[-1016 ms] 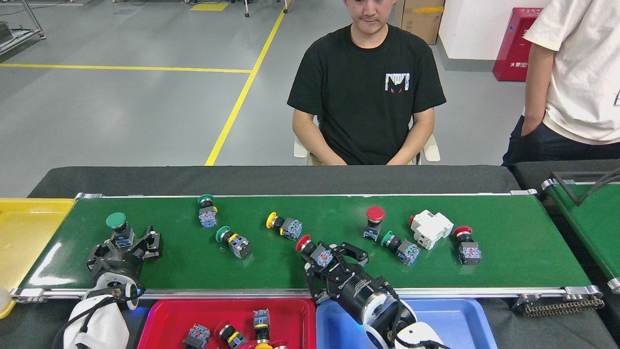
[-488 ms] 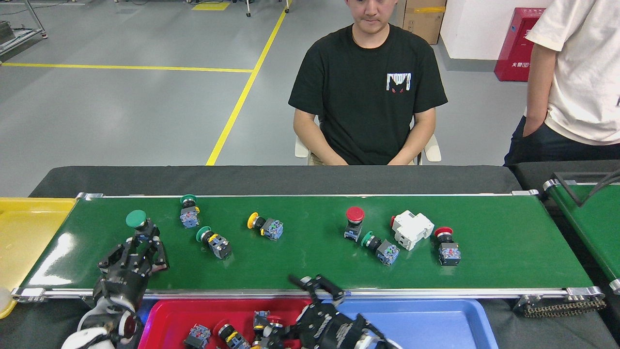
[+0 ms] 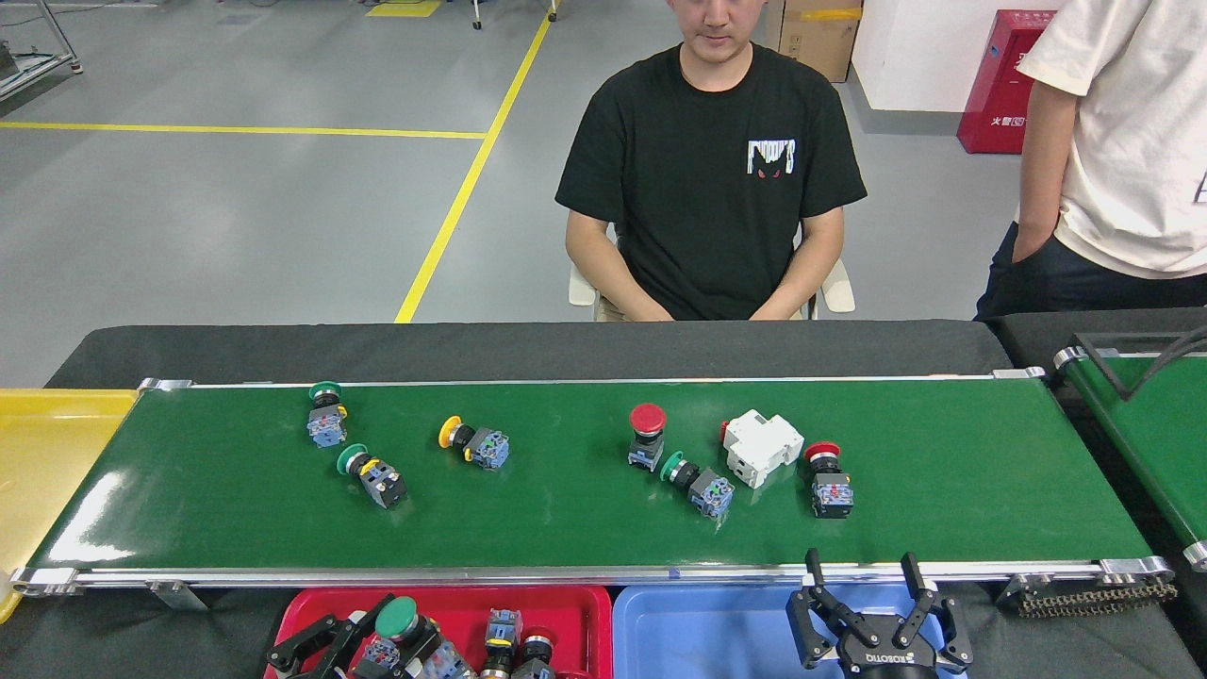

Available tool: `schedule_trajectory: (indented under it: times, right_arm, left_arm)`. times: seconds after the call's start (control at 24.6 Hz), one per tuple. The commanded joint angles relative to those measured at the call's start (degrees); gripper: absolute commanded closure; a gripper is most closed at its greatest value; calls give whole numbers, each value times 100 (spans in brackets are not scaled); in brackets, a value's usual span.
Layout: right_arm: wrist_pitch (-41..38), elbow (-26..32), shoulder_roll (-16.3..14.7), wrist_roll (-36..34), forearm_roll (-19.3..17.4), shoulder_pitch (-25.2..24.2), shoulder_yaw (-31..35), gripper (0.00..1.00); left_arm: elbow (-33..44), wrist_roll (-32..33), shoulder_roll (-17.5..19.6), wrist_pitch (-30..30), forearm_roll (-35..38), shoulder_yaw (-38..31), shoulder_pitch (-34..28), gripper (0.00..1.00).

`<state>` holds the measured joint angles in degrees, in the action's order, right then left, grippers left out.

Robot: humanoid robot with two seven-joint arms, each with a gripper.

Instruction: Pick switch part from conveyor to tray

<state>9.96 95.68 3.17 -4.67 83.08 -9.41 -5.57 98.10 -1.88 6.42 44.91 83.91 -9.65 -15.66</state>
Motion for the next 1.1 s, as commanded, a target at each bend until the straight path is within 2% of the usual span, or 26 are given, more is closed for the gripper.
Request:
schedule_trajectory:
  times: [0.0, 0.2, 0.24, 0.41, 0.45, 0.53, 0.61, 0.65, 0.73, 0.81, 0.89, 1.02, 1.06]
  right_arm:
    - [76, -128, 26, 1, 51, 273, -49, 2]
    - [604, -954, 87, 230, 130, 1002, -533, 2]
    - [674, -1104, 105, 283, 130, 1125, -603, 2]
    - [692, -1745, 404, 318, 121, 1582, -630, 2]
    - [692, -1895, 448, 318, 121, 1679, -630, 8]
    - [639, -2106, 439, 344, 121, 1802, -744, 60]
    - [621, -2114, 378, 414, 112, 1828, -910, 87]
    - [595, -2097, 334, 423, 104, 1820, -955, 94]
    - [437, -2035, 281, 423, 95, 1802, -1034, 98]
    - [155, -1868, 263, 423, 95, 1758, -1095, 98]
    - [-336, -1482, 263, 432, 86, 1591, -1183, 98]
    - [-1233, -928, 263, 450, 86, 1442, -1842, 98]
    - [-1427, -831, 263, 441, 95, 1442, -2088, 95]
  left_arm:
    - [69, -14, -9, -202, 3, -108, 45, 0]
    - [-27, -14, 26, -2197, 11, -740, 107, 0]
    - [-115, -14, 44, -2390, 11, -855, 115, 0]
    - [-344, -14, 52, -2443, 3, -1030, 142, 0]
    - [-353, -14, 52, -2443, 3, -1022, 177, 0]
    - [-379, -5, 52, -2452, 29, -995, 344, 0]
    - [-484, 30, 52, -2460, 38, -960, 555, 0]
    - [-572, 91, 44, -2460, 47, -934, 686, 0]
    - [-757, 338, 44, -2469, 47, -837, 1012, 0]
    - [-1100, 680, 44, -2478, 47, -740, 1434, 0]
    - [-1548, 856, 52, -2487, 55, -732, 1864, 0]
    - [-2075, 856, 79, -2583, 354, -732, 2269, 0]
    - [-2216, 847, 79, -2636, 512, -732, 2374, 0]
